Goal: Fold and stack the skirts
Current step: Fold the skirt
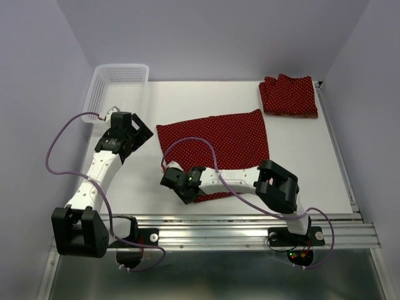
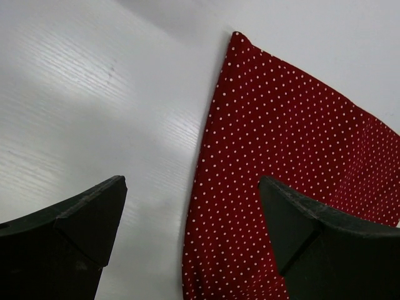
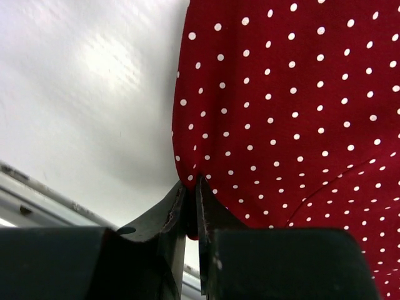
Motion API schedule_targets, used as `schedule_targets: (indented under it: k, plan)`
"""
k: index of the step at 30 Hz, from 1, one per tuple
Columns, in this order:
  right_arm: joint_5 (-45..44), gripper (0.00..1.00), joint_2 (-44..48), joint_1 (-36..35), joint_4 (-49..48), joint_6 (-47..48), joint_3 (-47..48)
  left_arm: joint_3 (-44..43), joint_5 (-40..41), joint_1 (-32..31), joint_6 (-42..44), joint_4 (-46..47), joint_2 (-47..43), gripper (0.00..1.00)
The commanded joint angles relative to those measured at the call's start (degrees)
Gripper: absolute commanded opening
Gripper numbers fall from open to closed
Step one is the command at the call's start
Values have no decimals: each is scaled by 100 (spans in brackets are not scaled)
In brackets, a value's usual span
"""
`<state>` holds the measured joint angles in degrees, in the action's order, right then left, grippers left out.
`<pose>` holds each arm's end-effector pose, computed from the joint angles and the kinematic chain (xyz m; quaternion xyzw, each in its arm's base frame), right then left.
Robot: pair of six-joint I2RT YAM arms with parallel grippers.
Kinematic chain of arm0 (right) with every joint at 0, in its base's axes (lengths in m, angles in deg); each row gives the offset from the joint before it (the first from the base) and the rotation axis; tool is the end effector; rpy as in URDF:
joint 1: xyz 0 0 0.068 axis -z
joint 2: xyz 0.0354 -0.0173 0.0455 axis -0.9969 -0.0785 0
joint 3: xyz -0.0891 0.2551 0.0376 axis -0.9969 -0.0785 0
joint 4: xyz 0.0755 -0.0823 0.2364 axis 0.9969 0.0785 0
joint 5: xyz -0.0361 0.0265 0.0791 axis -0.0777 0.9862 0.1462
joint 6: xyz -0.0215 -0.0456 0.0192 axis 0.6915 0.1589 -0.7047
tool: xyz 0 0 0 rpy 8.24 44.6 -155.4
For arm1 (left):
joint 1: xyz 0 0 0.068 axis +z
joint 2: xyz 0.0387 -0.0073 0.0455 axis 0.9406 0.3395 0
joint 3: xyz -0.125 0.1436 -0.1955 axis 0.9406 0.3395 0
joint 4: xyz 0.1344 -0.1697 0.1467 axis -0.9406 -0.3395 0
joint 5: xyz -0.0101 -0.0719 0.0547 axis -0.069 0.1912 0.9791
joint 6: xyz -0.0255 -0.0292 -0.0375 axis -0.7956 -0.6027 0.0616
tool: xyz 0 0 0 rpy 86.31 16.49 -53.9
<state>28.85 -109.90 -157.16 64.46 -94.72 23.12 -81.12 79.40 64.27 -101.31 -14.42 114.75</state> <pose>0.1422 0.3985 0.1703 -0.3649 0.9045 0.0410 0.2170 0.2560 -0.0220 0.3003 -0.2806 0.8457 -0.1214 0.4374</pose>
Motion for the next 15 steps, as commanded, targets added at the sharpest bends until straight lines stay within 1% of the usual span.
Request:
schedule_targets:
  k: [1, 6, 7, 10, 15]
  plan:
    - [640, 13, 382, -68, -345, 1, -363, 347, -564, -35, 115, 901, 279, 99]
    - [817, 13, 523, -68, -468, 19, -513, 506, -520, -193, 150, 1551, 719, 99]
    - [808, 13, 532, -68, -468, 36, -513, 506, -538, -211, 158, 1779, 964, 99]
    - [782, 13, 549, -68, -468, 71, -522, 356, -450, -246, 264, 2079, 1545, 99]
    - [808, 13, 558, -68, -504, 106, -583, -30, -11, -246, 360, 2361, 2362, 98]
